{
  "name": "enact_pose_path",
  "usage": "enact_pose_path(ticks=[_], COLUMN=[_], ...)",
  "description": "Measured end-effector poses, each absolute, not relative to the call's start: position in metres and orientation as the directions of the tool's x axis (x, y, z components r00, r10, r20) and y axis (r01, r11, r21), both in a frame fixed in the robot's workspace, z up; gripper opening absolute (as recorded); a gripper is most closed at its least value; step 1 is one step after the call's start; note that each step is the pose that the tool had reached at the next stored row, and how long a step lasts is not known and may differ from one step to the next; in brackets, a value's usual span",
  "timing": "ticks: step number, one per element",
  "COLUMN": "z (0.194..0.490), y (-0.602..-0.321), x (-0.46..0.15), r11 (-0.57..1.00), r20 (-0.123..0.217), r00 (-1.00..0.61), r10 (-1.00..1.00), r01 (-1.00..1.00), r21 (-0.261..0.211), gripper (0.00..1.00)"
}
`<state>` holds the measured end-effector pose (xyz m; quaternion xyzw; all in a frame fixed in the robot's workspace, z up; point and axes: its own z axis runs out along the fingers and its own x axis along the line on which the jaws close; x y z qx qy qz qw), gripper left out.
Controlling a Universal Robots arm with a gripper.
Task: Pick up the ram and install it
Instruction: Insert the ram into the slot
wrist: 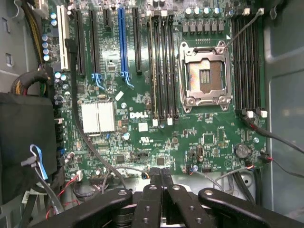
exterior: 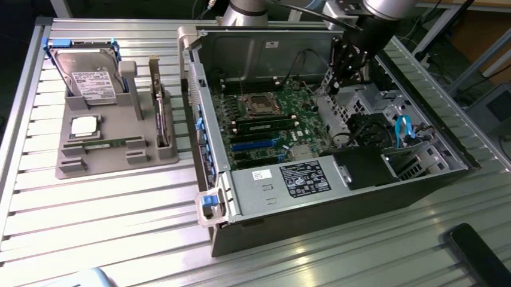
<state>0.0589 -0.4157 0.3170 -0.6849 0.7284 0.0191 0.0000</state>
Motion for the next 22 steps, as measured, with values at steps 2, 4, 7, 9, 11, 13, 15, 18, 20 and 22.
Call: enact_pose_path(ticks=[2, 4, 7, 9, 11, 13, 15, 18, 20, 22], z=[0.317, 0.316, 0.314, 0.313, 0.313, 0.313, 0.313, 0.302, 0.297, 0.288], y=[-0.416, -0.416, -0.416, -0.416, -0.416, -0.416, -0.416, -0.416, -0.416, -0.416], x=[0.054, 0.048, 0.031, 0.022, 0.015, 0.015, 0.015, 0.015, 0.015, 0.015], r11=[0.061, 0.061, 0.061, 0.061, 0.061, 0.061, 0.061, 0.061, 0.061, 0.061], r20=[-0.026, -0.026, -0.025, -0.025, -0.024, -0.024, -0.024, -0.024, -0.024, -0.024], r00=[-0.062, -0.062, -0.062, -0.062, -0.062, -0.062, -0.062, -0.062, -0.062, -0.062], r10=[-0.998, -0.998, -0.998, -0.998, -0.998, -0.998, -0.998, -0.998, -0.998, -0.998], r01=[-0.998, -0.998, -0.998, -0.998, -0.998, -0.998, -0.998, -0.998, -0.998, -0.998], r21=[0.028, 0.028, 0.028, 0.028, 0.028, 0.028, 0.028, 0.026, 0.026, 0.025], gripper=[0.11, 0.11, 0.11, 0.11, 0.11, 0.11, 0.11, 0.11, 0.11, 0.11])
